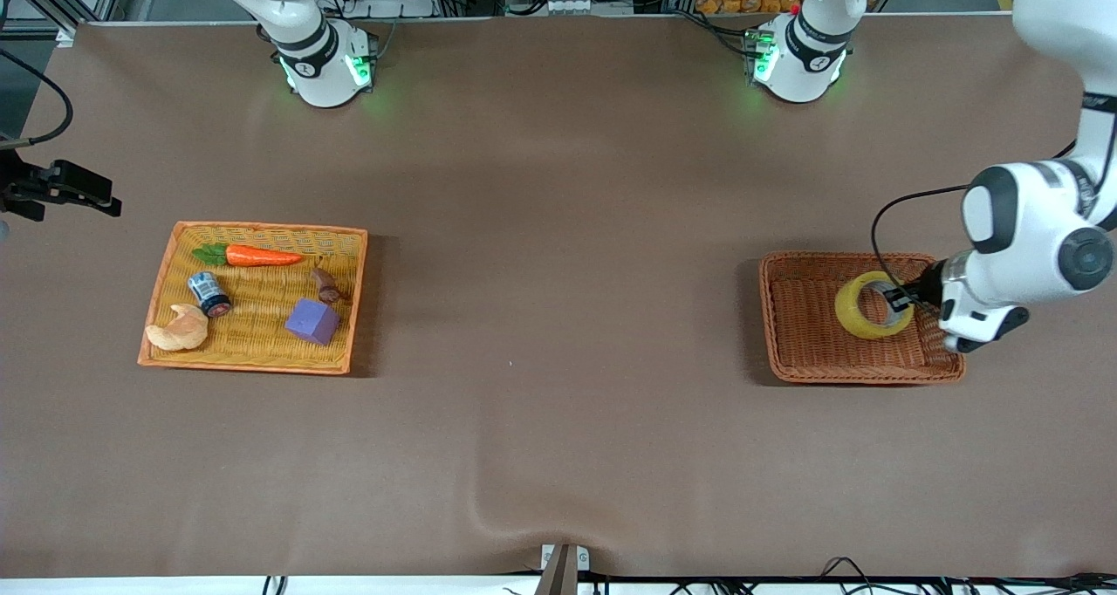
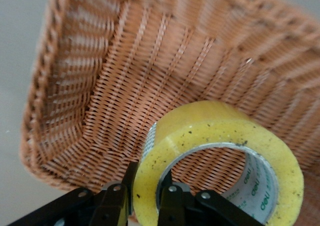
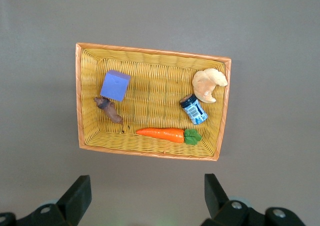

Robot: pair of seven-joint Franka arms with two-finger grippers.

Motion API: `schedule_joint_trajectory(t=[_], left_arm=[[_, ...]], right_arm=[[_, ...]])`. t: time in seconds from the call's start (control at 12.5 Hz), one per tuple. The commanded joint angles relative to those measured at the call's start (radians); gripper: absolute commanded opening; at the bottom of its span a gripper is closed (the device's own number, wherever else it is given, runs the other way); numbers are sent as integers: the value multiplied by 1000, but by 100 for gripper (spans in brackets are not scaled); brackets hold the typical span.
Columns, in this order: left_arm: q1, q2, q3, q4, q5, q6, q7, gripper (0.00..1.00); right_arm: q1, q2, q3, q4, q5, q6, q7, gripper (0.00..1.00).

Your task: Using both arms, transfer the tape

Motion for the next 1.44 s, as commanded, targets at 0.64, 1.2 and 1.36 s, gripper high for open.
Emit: schedule_joint_trajectory(t=[0.64, 1.2, 1.36], left_arm=[[-11, -114, -51, 4, 66, 18, -14, 100], [-5, -292, -170, 207, 11, -255, 2, 100], [-7, -361, -171, 233, -37, -337, 62, 100]], right_arm=[[7, -3, 3, -2, -9, 0, 11, 100], [1, -2, 4, -2, -6, 8, 5, 100], [-2, 4, 3, -2, -5, 9, -1, 100]])
